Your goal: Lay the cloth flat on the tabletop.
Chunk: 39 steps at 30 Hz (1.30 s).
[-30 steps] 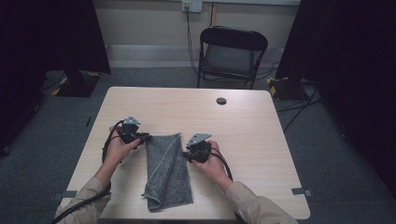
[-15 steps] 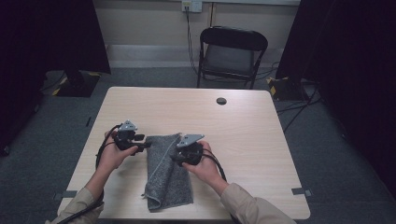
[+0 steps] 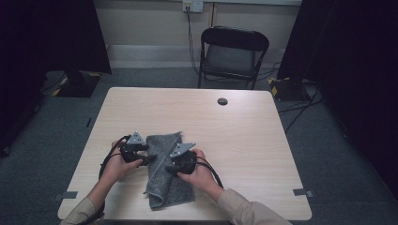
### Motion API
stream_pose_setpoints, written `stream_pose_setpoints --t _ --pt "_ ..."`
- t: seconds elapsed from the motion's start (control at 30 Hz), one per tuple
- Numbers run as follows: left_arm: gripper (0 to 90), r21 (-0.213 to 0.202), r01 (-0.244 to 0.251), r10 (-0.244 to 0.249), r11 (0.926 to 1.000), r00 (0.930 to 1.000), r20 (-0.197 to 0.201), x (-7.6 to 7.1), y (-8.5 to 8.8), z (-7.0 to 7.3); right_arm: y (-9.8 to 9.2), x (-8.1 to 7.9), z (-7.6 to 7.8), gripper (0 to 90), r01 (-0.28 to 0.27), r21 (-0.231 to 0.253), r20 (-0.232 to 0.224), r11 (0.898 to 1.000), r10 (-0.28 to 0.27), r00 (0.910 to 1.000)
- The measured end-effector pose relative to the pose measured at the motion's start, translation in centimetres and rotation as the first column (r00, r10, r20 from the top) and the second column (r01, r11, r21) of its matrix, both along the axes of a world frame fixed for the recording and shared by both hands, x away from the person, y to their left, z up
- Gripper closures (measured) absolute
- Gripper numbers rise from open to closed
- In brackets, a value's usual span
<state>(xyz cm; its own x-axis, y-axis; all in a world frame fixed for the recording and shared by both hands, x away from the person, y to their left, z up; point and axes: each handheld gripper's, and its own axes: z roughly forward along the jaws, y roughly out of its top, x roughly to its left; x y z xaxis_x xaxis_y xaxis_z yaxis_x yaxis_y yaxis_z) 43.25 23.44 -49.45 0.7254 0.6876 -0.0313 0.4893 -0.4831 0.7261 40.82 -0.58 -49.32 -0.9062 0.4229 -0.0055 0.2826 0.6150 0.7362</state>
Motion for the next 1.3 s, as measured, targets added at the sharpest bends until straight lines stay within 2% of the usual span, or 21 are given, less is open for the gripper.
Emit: stream_pose_setpoints --t 0.07,0.17,0.23,0.33,0.4,0.43,0.5,0.6,0.63,0.7,0.8,0.83,0.87,0.93,1.03,1.07,1.17,1.3 --pt "38.1 -0.008 -0.024 0.024 0.9997 0.9996 0.011 1.1 0.1 -0.2 0.2 1.0 0.0 52.8 0.001 -0.002 0.001 1.000 -0.001 1.0000" --pt "37.1 -0.013 -0.059 0.059 0.9982 0.9982 0.013 2.6 0.0 -0.2 0.4 2.6 0.1 51.1 0.036 -0.012 0.009 0.999 -0.036 0.9993" --pt "35.4 -0.027 -0.074 0.074 0.9969 0.9973 0.005 3.0 0.0 -0.1 0.2 2.9 0.6 50.6 0.055 -0.002 0.011 0.999 -0.055 0.9984" --pt "36.2 -0.050 -0.047 0.048 0.9976 0.9985 0.025 2.4 0.0 0.5 0.0 1.9 1.8 50.6 0.020 0.029 0.017 0.999 -0.020 0.9997" --pt "37.4 -0.045 -0.025 0.027 0.9987 0.9987 0.044 1.8 0.1 0.9 0.3 0.7 2.7 50.9 -0.018 0.062 0.022 0.998 0.017 0.9996" --pt "40.1 -0.038 -0.008 0.010 0.9992 0.9986 0.052 1.5 0.2 1.0 0.7 0.1 3.0 51.4 -0.041 0.083 0.007 0.996 0.040 0.9992" --pt "41.3 -0.052 0.005 -0.003 0.9986 0.9991 0.042 0.7 0.1 1.1 1.6 -1.0 3.1 52.4 -0.077 0.107 -0.023 0.991 0.080 0.9965" --pt "43.4 -0.032 0.026 -0.025 0.9991 0.9987 0.043 -0.2 0.1 1.0 2.9 -2.7 2.6 54.9 -0.134 0.095 -0.041 0.986 0.139 0.9895" --pt "43.8 -0.038 0.035 -0.034 0.9987 0.9989 0.033 -0.5 0.0 0.8 3.4 -3.2 2.1 55.8 -0.156 0.075 -0.043 0.985 0.159 0.9863" --pt "46.2 -0.022 0.053 -0.053 0.9983 0.9983 0.023 -0.9 -0.1 0.6 3.9 -3.9 1.4 58.1 -0.171 0.044 -0.052 0.984 0.173 0.9835" --pt "47.4 -0.016 0.067 -0.067 0.9976 0.9977 0.008 -1.2 -0.3 0.1 4.0 -4.2 0.2 62.6 -0.174 0.011 -0.060 0.985 0.175 0.9828" --pt "47.4 -0.006 0.063 -0.063 0.9980 0.9978 0.019 -1.1 -0.2 0.1 3.9 -4.2 0.0 65.6 -0.167 0.023 -0.051 0.986 0.168 0.9846" --pt "47.4 -0.025 0.063 -0.063 0.9977 0.9980 0.005 -1.1 -0.3 -0.1 3.8 -4.2 0.0 68.5 -0.158 0.030 -0.050 0.987 0.159 0.9860" --pt "47.4 -0.028 0.065 -0.065 0.9975 0.9979 0.005 -1.0 -0.2 -0.1 3.7 -4.1 0.1 77.9 -0.156 0.020 -0.040 0.988 0.156 0.9869" --pt "47.6 -0.025 0.067 -0.067 0.9974 0.9978 0.001 -0.9 -0.2 -0.1 3.5 -4.1 0.1 84.1 -0.159 0.025 -0.032 0.987 0.159 0.9867" --pt "47.6 -0.024 0.067 -0.067 0.9975 0.9978 0.002 -0.9 -0.2 -0.1 3.4 -4.1 0.1 84.9 -0.152 0.030 -0.035 0.988 0.153 0.9876" --pt "48.2 -0.028 0.068 -0.068 0.9973 0.9977 0.008 -0.8 -0.2 -0.1 2.9 -4.2 0.6 83.5 -0.127 0.088 -0.059 0.988 0.132 0.9895" --pt "48.8 -0.032 0.068 -0.068 0.9972 0.9976 0.014 -0.8 0.0 -0.2 1.6 -4.7 1.6 83.9 -0.108 0.123 -0.050 0.986 0.115 0.9921"
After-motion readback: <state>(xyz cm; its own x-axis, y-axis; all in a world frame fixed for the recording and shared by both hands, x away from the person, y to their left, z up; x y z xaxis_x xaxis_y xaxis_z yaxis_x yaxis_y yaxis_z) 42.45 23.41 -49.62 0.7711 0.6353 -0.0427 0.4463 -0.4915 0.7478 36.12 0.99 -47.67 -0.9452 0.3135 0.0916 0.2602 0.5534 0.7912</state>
